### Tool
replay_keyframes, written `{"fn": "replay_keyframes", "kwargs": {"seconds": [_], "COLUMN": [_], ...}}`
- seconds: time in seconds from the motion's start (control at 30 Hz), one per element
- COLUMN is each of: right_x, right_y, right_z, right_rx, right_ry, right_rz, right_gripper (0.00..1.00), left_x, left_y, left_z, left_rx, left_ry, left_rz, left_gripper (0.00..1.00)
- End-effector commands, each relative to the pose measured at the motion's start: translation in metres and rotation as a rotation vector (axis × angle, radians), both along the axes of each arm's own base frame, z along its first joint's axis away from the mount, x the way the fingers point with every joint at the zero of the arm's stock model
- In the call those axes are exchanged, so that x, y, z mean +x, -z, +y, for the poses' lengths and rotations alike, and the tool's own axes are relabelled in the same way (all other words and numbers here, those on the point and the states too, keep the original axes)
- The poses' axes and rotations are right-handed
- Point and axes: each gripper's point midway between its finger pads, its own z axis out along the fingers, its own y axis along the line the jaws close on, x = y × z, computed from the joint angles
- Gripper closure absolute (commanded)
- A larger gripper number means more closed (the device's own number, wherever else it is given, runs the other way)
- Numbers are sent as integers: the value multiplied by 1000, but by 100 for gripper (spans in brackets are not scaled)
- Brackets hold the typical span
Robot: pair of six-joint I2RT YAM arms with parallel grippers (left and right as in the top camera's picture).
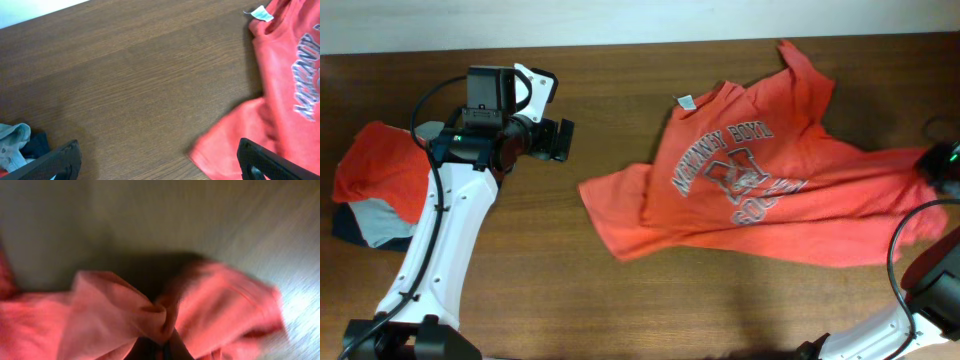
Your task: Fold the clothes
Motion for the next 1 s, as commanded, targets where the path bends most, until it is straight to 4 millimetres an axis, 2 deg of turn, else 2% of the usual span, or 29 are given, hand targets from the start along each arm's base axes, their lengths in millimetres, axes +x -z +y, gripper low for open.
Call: {"fn": "replay_keyframes", "kwargs": {"seconds": [0.0, 0.03, 0.17, 0.2, 0.33, 0.4, 0.6, 0.73, 0.8, 0.97], "right_x": [19, 18, -3, -14, -49, -64, -100, -112, -110, -107], "right_y": [-26, -26, -15, -11, -3, 2, 36, 65, 80, 100], "right_z": [4, 9, 28, 33, 42, 40, 32, 26, 31, 39], "right_rx": [-5, 9, 90, 116, 188, 204, 271, 269, 301, 338], "right_ry": [-20, -27, -27, -20, 17, 43, 165, 197, 156, 133], "right_rz": [-55, -44, 52, 92, 213, 255, 297, 282, 223, 141], "right_gripper": [41, 28, 12, 12, 12, 12, 12, 12, 13, 29], "left_x": [1, 1, 1, 1, 1, 1, 1, 1, 0, 0], "left_y": [-7, -7, -7, -7, -7, -7, -7, -7, -6, -6], "left_z": [-4, -4, -4, -4, -4, -4, -4, -4, -4, -4], "left_rx": [-2, -2, -2, -2, -2, -2, -2, -2, -1, -1], "left_ry": [24, 24, 24, 25, 25, 25, 25, 25, 24, 24], "left_rz": [-19, -19, -19, -20, -20, -20, -19, -19, -15, -12], "left_gripper": [1, 1, 1, 1, 1, 1, 1, 1, 1, 1]}}
